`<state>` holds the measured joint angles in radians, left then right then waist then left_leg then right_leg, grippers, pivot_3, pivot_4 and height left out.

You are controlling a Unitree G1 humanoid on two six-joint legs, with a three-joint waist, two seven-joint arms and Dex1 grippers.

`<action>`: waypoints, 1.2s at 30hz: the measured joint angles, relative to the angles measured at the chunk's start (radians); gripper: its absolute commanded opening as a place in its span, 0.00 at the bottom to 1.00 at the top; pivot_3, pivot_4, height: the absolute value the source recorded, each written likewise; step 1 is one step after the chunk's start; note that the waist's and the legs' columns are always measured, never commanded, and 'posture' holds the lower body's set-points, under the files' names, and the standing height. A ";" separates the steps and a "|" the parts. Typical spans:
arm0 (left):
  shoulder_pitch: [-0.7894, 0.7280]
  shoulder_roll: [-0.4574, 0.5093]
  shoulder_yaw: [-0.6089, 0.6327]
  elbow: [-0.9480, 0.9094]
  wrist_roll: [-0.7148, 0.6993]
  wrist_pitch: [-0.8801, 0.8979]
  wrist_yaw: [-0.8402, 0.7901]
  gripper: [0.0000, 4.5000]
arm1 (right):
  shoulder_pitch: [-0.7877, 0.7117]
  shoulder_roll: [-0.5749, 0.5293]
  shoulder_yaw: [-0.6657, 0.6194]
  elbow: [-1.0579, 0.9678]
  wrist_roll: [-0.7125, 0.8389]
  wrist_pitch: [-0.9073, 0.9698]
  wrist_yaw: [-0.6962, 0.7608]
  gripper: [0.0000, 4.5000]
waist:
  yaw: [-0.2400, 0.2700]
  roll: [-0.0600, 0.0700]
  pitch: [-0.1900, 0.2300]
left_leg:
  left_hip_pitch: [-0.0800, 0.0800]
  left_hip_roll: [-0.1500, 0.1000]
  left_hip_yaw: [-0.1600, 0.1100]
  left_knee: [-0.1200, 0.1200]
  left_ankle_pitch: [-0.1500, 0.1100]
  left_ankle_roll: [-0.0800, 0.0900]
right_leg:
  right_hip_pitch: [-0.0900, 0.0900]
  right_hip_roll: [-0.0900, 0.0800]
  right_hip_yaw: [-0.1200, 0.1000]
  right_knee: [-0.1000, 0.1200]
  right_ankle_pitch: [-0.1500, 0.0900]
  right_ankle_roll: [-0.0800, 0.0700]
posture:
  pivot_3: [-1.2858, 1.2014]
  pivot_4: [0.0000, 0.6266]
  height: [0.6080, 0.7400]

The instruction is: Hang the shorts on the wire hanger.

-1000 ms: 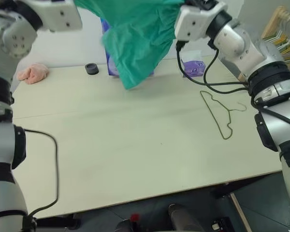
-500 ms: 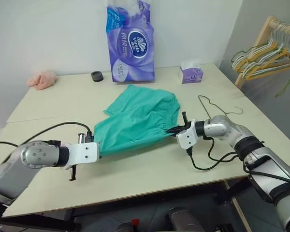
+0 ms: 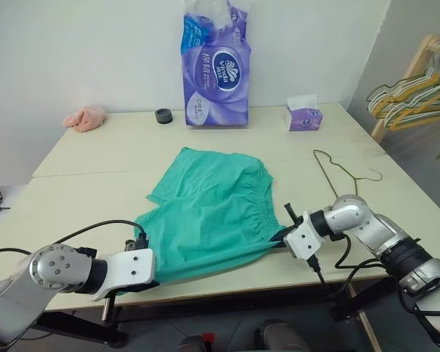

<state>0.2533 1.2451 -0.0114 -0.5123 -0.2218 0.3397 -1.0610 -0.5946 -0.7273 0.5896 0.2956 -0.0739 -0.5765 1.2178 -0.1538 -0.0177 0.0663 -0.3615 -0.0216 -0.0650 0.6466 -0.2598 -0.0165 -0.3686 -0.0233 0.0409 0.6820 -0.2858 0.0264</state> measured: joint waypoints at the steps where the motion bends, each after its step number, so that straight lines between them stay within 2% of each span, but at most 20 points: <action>1: 0.002 -0.004 -0.001 -0.004 0.001 0.007 -0.001 0.04 | 0.008 -0.005 0.000 -0.018 0.006 0.020 0.015 0.05 | 0.001 0.000 0.000 | 0.000 0.000 0.000 0.000 0.000 0.000 | 0.000 0.000 0.000 0.000 0.000 0.000 | 0.46 0.00 1.00; 4: 0.020 -0.005 0.000 -0.008 -0.002 0.041 -0.015 0.19 | 0.033 -0.022 -0.006 -0.066 0.018 0.079 0.058 0.21 | 0.006 0.000 0.000 | 0.000 0.000 0.000 0.000 0.000 0.000 | 0.000 0.000 0.000 0.000 0.000 0.000 | 0.46 0.00 1.00; 10: 0.091 -0.007 0.017 -0.055 -0.030 0.068 -0.055 0.60 | 0.070 -0.077 -0.022 -0.180 0.062 0.182 0.152 0.69 | 0.015 0.000 0.000 | 0.000 0.000 0.000 0.000 0.000 0.000 | 0.000 0.000 0.000 0.000 0.000 0.000 | 0.46 0.00 1.00; 14: 0.105 -0.025 0.059 -0.100 -0.088 0.085 -0.090 0.88 | 0.082 -0.117 -0.042 -0.300 0.164 0.323 0.233 1.00 | 0.015 0.000 0.000 | 0.000 0.001 0.000 0.000 0.000 0.000 | 0.000 0.000 0.000 0.000 -0.001 0.000 | 0.46 0.00 1.00; 16: 0.098 -0.043 0.090 -0.124 -0.145 0.115 -0.105 0.99 | 0.082 -0.117 -0.082 -0.355 0.237 0.422 0.245 1.00 | 0.015 0.000 0.000 | 0.000 0.001 0.000 0.000 0.000 0.000 | 0.000 0.000 -0.001 0.000 -0.001 0.000 | 0.46 0.00 1.00; 20: 0.054 -0.089 0.153 -0.141 -0.255 0.194 -0.101 0.99 | 0.080 -0.114 -0.167 -0.429 0.363 0.619 0.235 1.00 | 0.016 0.000 0.000 | 0.000 0.001 0.000 0.000 0.000 0.000 | 0.000 0.000 -0.001 0.000 -0.002 0.003 | 0.46 0.00 1.00; 23: -0.083 -0.178 0.179 -0.127 -0.335 0.266 -0.024 0.99 | 0.061 -0.071 -0.249 -0.417 0.427 0.784 0.154 1.00 | 0.018 -0.001 -0.001 | 0.000 0.001 -0.001 0.001 0.000 0.000 | 0.001 0.000 -0.002 0.000 -0.002 0.003 | 0.46 0.00 1.00; 29: -0.343 -0.360 0.169 -0.062 -0.361 0.342 0.202 0.99 | 0.010 0.061 -0.463 -0.212 0.448 0.917 -0.133 1.00 | 0.018 -0.002 -0.002 | -0.002 -0.001 0.001 0.002 0.000 0.000 | 0.000 0.000 0.000 -0.001 0.001 -0.001 | 0.46 0.00 1.00; 33: -0.389 -0.396 0.145 -0.029 -0.344 0.352 0.249 0.99 | 0.005 0.082 -0.551 -0.074 0.398 0.915 -0.309 1.00 | 0.014 -0.002 -0.002 | -0.002 -0.001 0.002 0.001 0.000 -0.001 | -0.001 0.000 0.002 -0.001 0.001 -0.001 | 0.45 0.00 1.00; 36: -0.467 -0.430 0.115 0.013 -0.355 0.373 0.261 0.99 | -0.028 0.114 -0.635 0.105 0.323 0.912 -0.566 1.00 | 0.011 -0.002 -0.003 | -0.002 -0.001 0.003 0.002 0.000 -0.001 | -0.001 0.001 0.002 0.000 0.001 -0.001 | 0.45 0.01 1.00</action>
<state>-0.2140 0.8154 0.1040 -0.4989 -0.5768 0.7123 -0.7999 -0.6221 -0.6132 -0.0451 0.4007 0.2494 0.3360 0.6517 -0.1424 -0.0201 0.0637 -0.3632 -0.0223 -0.0620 0.6483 -0.2598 -0.0171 -0.3695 -0.0223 0.0431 0.6815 -0.2844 0.0253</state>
